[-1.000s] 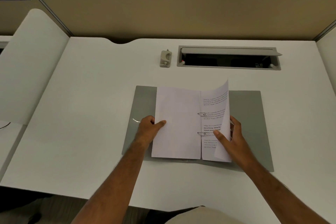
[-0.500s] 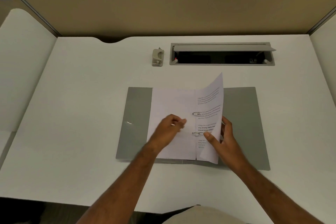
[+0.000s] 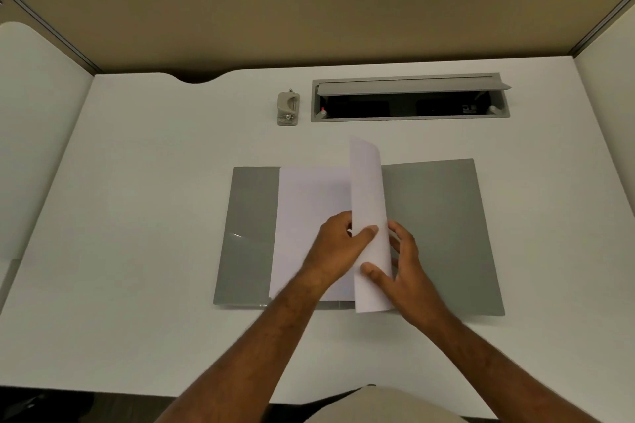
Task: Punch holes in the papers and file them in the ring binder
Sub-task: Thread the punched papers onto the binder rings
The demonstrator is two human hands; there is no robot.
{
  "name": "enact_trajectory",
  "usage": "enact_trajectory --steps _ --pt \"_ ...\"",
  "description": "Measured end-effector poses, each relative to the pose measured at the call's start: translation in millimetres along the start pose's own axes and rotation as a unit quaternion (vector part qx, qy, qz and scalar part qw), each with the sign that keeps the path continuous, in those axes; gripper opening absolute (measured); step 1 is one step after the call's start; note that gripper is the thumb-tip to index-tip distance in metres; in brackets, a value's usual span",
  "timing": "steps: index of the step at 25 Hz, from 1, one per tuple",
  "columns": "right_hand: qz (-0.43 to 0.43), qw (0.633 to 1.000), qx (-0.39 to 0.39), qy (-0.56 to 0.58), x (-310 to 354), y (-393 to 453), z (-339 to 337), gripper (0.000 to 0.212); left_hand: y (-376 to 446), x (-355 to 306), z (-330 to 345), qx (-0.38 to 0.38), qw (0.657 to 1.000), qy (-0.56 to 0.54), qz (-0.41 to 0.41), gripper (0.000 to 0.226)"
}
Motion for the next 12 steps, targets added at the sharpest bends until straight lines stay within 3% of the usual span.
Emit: enact_trajectory --steps 12 --pt "0.018 0.999 0.024 -0.014 -15 5 2 0.092 -8 34 -87 -0.108 0.993 -0.028 -0.050 0.014"
Point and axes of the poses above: each hand's wrist, its own y-axis towards the middle knuckle, its own z-axis out of the palm, x = y × z, the point moved 2 cm from there along y, towards the middle knuckle, and after that the axes turned 5 degrees about -x, right-handed, at the moved point
